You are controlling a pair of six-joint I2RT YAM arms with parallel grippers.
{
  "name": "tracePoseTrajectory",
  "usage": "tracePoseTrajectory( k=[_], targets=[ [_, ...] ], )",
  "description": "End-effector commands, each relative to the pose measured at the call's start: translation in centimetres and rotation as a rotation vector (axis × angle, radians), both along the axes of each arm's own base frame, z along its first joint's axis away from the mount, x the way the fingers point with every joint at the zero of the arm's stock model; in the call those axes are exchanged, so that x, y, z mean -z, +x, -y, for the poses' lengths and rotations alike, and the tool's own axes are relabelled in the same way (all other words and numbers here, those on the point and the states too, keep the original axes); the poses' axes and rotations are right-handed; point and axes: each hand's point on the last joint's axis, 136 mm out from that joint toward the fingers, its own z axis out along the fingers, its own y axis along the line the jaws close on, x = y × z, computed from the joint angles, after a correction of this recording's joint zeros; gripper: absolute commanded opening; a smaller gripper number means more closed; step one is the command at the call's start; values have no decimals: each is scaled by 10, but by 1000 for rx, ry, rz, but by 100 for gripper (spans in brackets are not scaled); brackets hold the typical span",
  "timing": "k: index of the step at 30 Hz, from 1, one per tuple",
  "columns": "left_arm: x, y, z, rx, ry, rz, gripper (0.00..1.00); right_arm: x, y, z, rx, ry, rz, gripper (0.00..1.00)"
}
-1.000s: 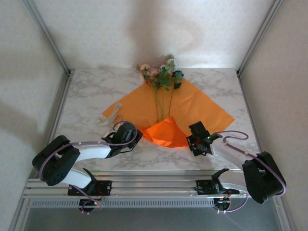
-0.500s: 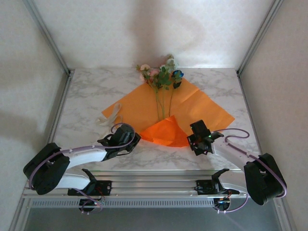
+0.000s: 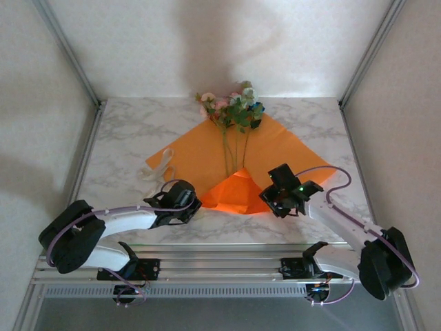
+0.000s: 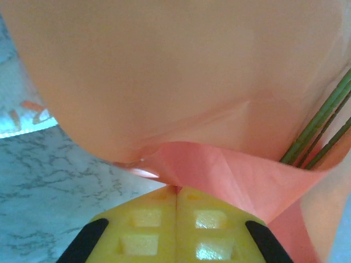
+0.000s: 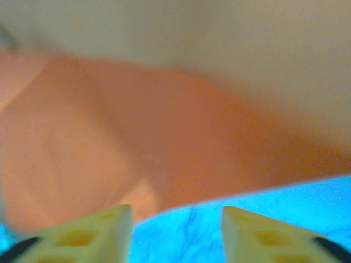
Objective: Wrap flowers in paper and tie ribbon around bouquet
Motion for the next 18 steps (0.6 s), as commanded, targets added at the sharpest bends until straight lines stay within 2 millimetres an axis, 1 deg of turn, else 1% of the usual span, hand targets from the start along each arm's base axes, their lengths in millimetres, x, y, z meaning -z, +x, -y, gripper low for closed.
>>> tracePoseTrajectory(
  k=[1,2,3,4,7,8,11,12,14,15,18],
  targets=[
    [-5,-1,-2,-19,6,-1,0,-15,-21,-40,-237,95,21,34],
    [-5,-1,-2,-19,8,-1,0,-19,-20,-57,-287,143,50,31],
    [-6,-1,-2,-21,8,1,0,-23,-16,-78,-340,208,80,28],
    [-6,-1,-2,-21,10,3,0,-27,-17,-99,-398,261,95,25],
    [-4,-1,-3,-20,17,-1,0,-27,-13,-134,-485,285,103,25],
    [-4,-1,-3,-19,22,0,0,-25,-10,-143,-501,302,100,24],
    [-5,-1,-3,-23,23,8,0,-7,1,-169,-514,348,87,19],
    [-6,-1,-3,-25,22,10,0,-2,4,-176,-510,361,76,19],
    [-7,0,-3,-27,21,15,0,13,11,-179,-504,330,54,16],
    [-7,0,-3,-25,22,18,0,20,12,-178,-499,303,47,14],
    [-10,2,-2,-28,20,28,0,42,16,-165,-440,255,-1,11]
  ],
)
